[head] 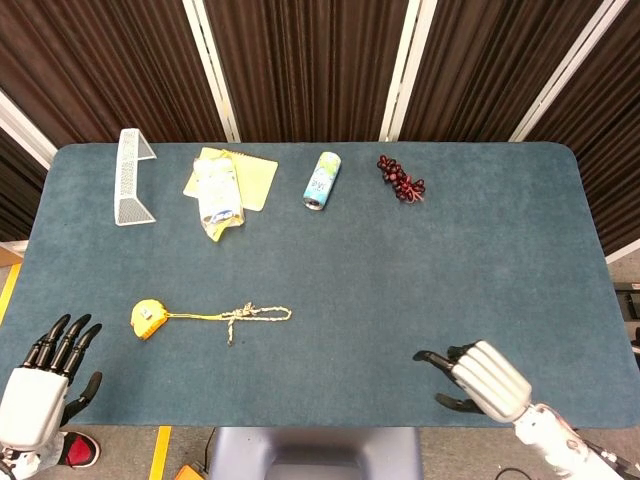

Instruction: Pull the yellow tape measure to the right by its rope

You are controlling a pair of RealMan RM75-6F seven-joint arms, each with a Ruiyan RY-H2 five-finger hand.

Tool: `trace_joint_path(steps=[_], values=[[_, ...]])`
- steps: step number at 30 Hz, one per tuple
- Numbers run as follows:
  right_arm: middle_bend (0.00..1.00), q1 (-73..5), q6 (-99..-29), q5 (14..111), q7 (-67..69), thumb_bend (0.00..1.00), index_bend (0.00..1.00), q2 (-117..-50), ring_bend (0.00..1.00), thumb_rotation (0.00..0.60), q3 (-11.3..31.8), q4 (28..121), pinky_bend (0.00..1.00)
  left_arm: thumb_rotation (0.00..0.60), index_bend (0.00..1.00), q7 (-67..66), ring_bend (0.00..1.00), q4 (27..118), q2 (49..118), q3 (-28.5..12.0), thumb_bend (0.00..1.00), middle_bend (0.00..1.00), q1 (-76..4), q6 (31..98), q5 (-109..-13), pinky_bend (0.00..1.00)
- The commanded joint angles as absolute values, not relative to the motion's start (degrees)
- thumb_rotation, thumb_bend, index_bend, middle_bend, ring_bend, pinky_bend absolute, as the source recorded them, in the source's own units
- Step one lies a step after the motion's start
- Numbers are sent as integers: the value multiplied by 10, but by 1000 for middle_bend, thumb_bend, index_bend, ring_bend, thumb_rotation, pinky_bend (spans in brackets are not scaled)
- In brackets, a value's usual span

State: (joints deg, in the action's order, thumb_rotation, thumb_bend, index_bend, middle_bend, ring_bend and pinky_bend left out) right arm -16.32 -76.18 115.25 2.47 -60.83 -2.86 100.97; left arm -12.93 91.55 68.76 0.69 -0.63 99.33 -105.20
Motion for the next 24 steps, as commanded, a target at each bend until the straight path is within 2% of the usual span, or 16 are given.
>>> trace_joint_path(steps=[1, 12, 24], values=[[991, -200, -702, 1121, -18, 414, 482, -610, 815, 600, -12, 1058, 1000, 600, 132, -126, 65, 916, 686, 7, 371, 96, -6, 995, -1053, 265], [993, -269, -550, 929, -187, 414, 485, -686, 817, 600, 59, 1119, 1000, 600, 132, -122, 65, 916, 685, 8, 371, 96, -7, 994, -1055, 265], [1000, -337, -502, 752, -341, 412, 527, -801, 826, 600, 88, 1088, 1000, 600, 132, -112, 65, 915, 680, 9, 369, 96, -8, 994, -1056, 265]])
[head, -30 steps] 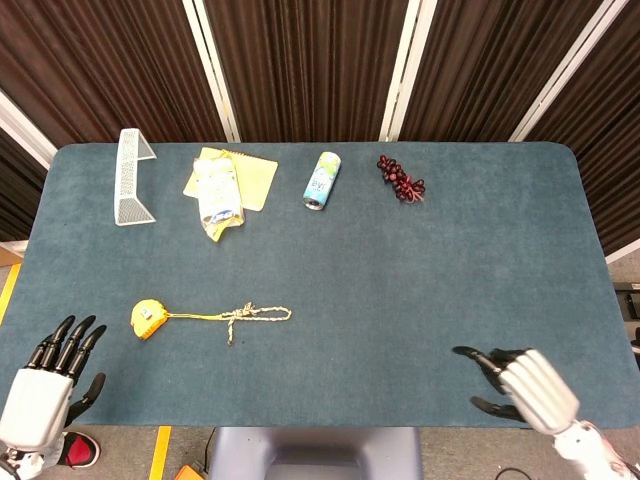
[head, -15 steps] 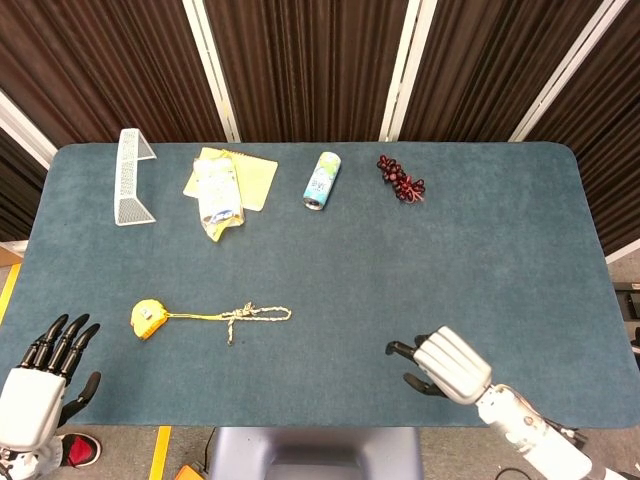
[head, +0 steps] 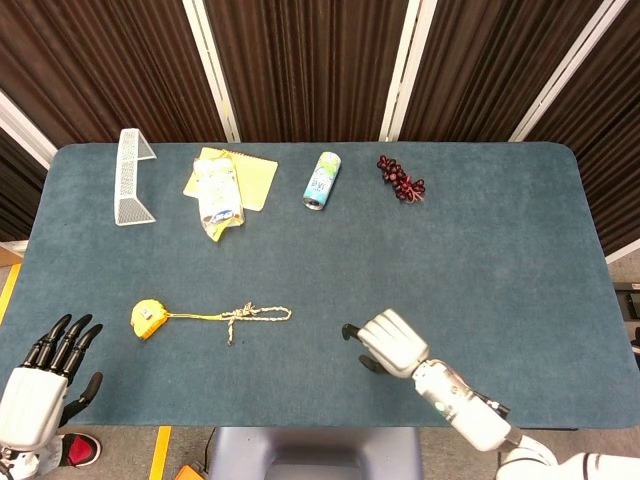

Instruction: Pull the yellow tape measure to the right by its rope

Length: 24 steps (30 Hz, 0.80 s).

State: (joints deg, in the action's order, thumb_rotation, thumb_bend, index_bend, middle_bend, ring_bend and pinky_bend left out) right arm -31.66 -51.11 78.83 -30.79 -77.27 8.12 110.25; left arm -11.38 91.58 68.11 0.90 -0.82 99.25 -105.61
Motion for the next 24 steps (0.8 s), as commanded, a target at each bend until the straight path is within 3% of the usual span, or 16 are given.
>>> trace_joint_path(steps=[1, 24], values=[[1000, -341, -502, 741, -350, 412, 531, -808, 826, 600, 89, 1084, 1000, 600, 132, -111, 65, 915, 680, 9, 370, 96, -8, 995, -1056, 265], [1000, -453, -500, 552, -404, 412, 546, -947, 826, 600, 107, 954, 1000, 600, 133, -99, 66, 913, 676, 13, 370, 97, -6, 1002, -1067, 265]])
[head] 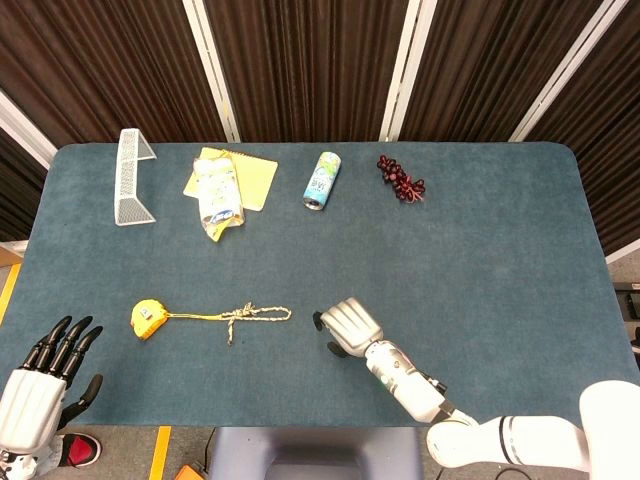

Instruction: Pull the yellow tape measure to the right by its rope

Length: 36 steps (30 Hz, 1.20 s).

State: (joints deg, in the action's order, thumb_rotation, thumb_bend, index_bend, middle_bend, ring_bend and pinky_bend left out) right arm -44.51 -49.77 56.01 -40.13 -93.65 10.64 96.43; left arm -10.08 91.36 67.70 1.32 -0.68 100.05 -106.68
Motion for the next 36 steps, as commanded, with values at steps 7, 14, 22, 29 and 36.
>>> trace_joint_path(steps=[7, 14, 22, 29, 36], values=[[1000, -490, -496, 519, -407, 413, 546, -986, 826, 600, 111, 911, 1000, 600, 133, -93, 65, 912, 674, 16, 370, 97, -6, 1005, -1073, 265], [1000, -517, -500, 504, -406, 412, 546, -1024, 826, 600, 115, 867, 1000, 600, 133, -82, 65, 909, 670, 19, 370, 98, -6, 1008, -1077, 265], [1000, -539, -511, 501, -398, 412, 544, -1052, 826, 600, 125, 830, 1000, 600, 134, -72, 66, 906, 669, 20, 371, 98, -6, 1012, -1081, 265], [1000, -562, -515, 475, -409, 413, 544, -1082, 826, 600, 136, 797, 1000, 600, 134, -74, 66, 906, 669, 23, 372, 98, -6, 1010, -1087, 265], [1000, -583, -513, 448, -421, 413, 542, -1114, 826, 600, 141, 759, 1000, 600, 134, -70, 65, 904, 667, 25, 371, 98, -6, 1013, -1092, 265]])
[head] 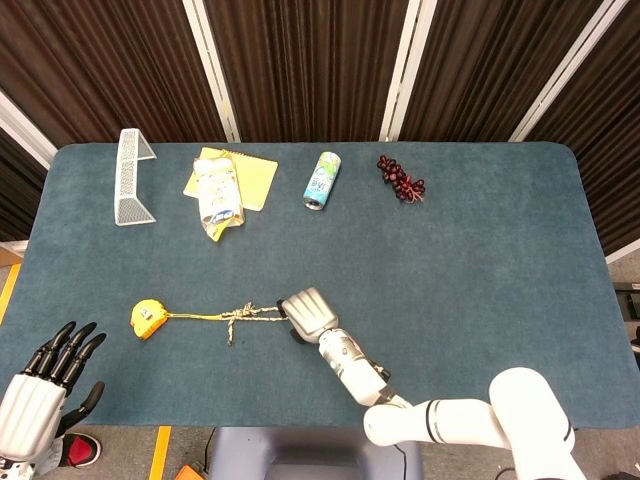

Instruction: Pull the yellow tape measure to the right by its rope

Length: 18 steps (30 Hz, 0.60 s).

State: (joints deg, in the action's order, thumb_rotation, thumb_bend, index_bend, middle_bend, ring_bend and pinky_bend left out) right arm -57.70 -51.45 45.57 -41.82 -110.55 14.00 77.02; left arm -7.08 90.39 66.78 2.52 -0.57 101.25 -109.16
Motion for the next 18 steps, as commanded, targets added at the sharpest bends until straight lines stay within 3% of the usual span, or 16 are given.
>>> trace_joint_path(steps=[1, 13, 18], values=[[1000, -585, -511, 445, -421, 413, 542, -1119, 826, 600, 141, 751, 1000, 600, 134, -69, 65, 903, 667, 26, 371, 98, -5, 1014, -1093, 265], [1000, -598, -502, 440, -419, 415, 548, -1146, 826, 600, 137, 695, 1000, 600, 135, -71, 65, 898, 669, 29, 371, 98, -2, 1020, -1102, 265], [1000, -598, -508, 447, -420, 479, 622, -1149, 826, 600, 133, 688, 1000, 600, 136, -72, 66, 897, 669, 30, 370, 98, -2, 1020, -1103, 265]])
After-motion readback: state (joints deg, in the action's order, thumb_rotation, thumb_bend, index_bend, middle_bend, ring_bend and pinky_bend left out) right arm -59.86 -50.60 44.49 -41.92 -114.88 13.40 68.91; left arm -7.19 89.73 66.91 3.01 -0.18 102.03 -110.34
